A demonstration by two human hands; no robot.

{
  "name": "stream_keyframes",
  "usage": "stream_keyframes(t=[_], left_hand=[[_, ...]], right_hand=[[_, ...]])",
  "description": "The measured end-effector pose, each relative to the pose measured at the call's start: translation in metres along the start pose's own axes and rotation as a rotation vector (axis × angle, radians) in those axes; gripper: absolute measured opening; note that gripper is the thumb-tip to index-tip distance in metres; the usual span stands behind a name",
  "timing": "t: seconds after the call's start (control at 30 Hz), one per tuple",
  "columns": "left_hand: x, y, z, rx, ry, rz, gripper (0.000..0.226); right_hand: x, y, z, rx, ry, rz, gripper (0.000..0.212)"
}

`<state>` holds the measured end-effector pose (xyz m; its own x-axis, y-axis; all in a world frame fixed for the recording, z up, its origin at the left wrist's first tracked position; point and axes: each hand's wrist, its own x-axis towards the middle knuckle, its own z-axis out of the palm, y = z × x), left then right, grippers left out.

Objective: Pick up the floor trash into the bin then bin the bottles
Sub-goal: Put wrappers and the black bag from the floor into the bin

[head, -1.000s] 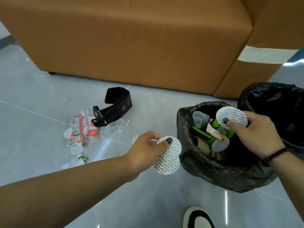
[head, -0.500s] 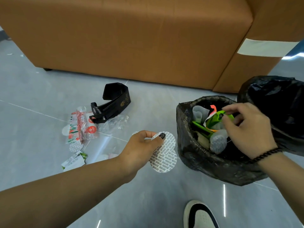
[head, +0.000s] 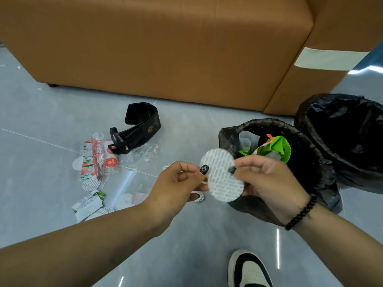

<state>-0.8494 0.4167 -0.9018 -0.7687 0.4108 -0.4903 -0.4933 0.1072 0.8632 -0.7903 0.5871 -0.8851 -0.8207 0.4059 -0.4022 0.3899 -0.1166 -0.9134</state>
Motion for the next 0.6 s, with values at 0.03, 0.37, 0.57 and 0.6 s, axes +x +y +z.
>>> stream_keyframes(t=[0.03, 0.37, 0.57, 0.6], left_hand=[[0.0, 0.0, 0.0, 0.009, -0.006, -0.007, 0.017], [0.011, -0.025, -0.03, 0.125, 0.097, -0.167, 0.004], [0.013, -0.047, -0.075, 0.201, 0.206, -0.236, 0.016], [0.014, -0.049, -0.083, 0.209, 0.231, -0.244, 0.017]], right_hand=[[0.004, -0.003, -0.009, -0.028, 0.087, -0.08, 0.017], [0.033, 0.021, -0.062, -1.232, 0.091, -0.336, 0.013], [0.032, -0.007, -0.056, -1.174, 0.156, -0.546, 0.02], [0.03, -0.018, -0.05, -1.161, 0.141, -0.608, 0.017]])
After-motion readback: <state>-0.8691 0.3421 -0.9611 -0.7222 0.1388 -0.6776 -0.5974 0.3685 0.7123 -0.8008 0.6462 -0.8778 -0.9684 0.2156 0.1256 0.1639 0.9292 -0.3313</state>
